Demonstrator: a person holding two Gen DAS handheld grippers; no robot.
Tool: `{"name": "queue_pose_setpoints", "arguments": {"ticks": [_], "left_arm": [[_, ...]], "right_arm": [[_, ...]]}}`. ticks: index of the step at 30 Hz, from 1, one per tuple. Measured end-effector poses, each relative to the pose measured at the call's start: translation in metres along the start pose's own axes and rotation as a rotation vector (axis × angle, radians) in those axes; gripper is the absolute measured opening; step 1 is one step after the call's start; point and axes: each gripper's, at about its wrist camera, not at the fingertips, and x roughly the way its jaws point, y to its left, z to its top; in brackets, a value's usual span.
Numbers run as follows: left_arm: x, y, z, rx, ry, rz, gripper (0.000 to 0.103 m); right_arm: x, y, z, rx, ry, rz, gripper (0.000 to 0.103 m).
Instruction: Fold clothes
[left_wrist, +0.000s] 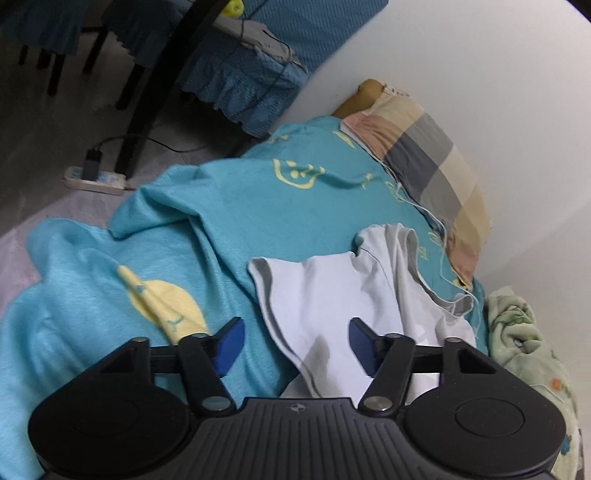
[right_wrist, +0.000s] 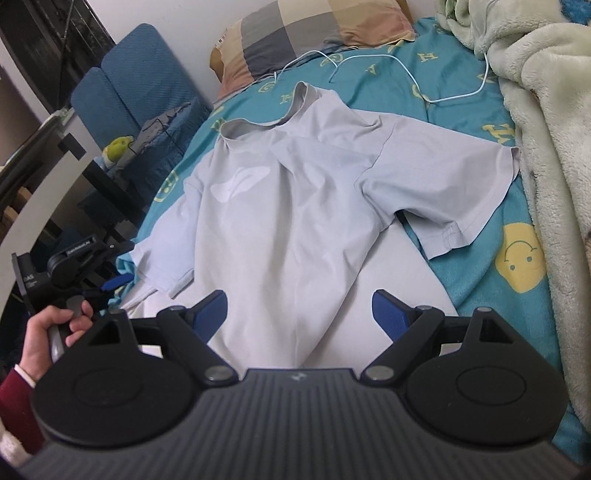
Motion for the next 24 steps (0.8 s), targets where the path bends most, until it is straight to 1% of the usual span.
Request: {"name": "queue_pose_setpoints", "arguments": {"ticks": [1, 2, 3, 5, 6, 9, 11, 13, 16, 18, 20, 22, 24], "left_arm": [[0.004, 0.0, 0.0, 0.002, 0.001, -0.009, 0.049], [0.007, -0.001, 0.0, 0.007, -0.003, -0.014, 0.046], [0.01, -0.003, 0.0, 0.018, -0.011, -0.02, 0.04], [0.014, -0.007, -0.001, 0.051, -0.032, -0.026, 0.021], [0.014, -0.009, -0.002, 0.063, -0.046, -0.024, 0.004], [0.008, -0.017, 0.0, 0.093, -0.11, -0.019, 0.003], [0.002, -0.025, 0.008, 0.116, -0.148, -0.01, 0.003], [-0.004, -0.036, 0.025, 0.136, -0.184, 0.004, 0.003], [-0.012, -0.055, 0.064, 0.194, -0.263, 0.043, 0.003], [-0.012, -0.072, 0.096, 0.246, -0.303, 0.088, 0.003], [-0.002, -0.09, 0.13, 0.302, -0.323, 0.154, 0.003], [0.015, -0.105, 0.161, 0.36, -0.328, 0.23, 0.003], [0.039, -0.113, 0.182, 0.432, -0.31, 0.318, 0.003]], "right_arm": [[0.001, 0.0, 0.0, 0.0, 0.002, -0.003, 0.087], [0.002, 0.0, -0.001, -0.002, 0.003, -0.004, 0.087], [0.003, 0.001, -0.001, -0.003, 0.005, -0.005, 0.087], [0.004, 0.001, -0.001, -0.006, 0.007, -0.008, 0.087], [0.005, 0.001, -0.002, -0.007, 0.008, -0.01, 0.087], [0.007, 0.002, -0.003, -0.011, 0.012, -0.014, 0.087], [0.009, 0.002, -0.003, -0.014, 0.014, -0.017, 0.087], [0.011, 0.003, -0.003, -0.016, 0.016, -0.019, 0.087], [0.018, 0.005, -0.001, -0.019, 0.018, -0.018, 0.087], [0.023, 0.006, 0.001, -0.021, 0.019, -0.018, 0.087], [0.029, 0.007, 0.003, -0.024, 0.019, -0.017, 0.087], [0.037, 0.009, 0.007, -0.03, 0.012, -0.018, 0.087], [0.044, 0.011, 0.011, -0.051, -0.001, -0.033, 0.087]]}}
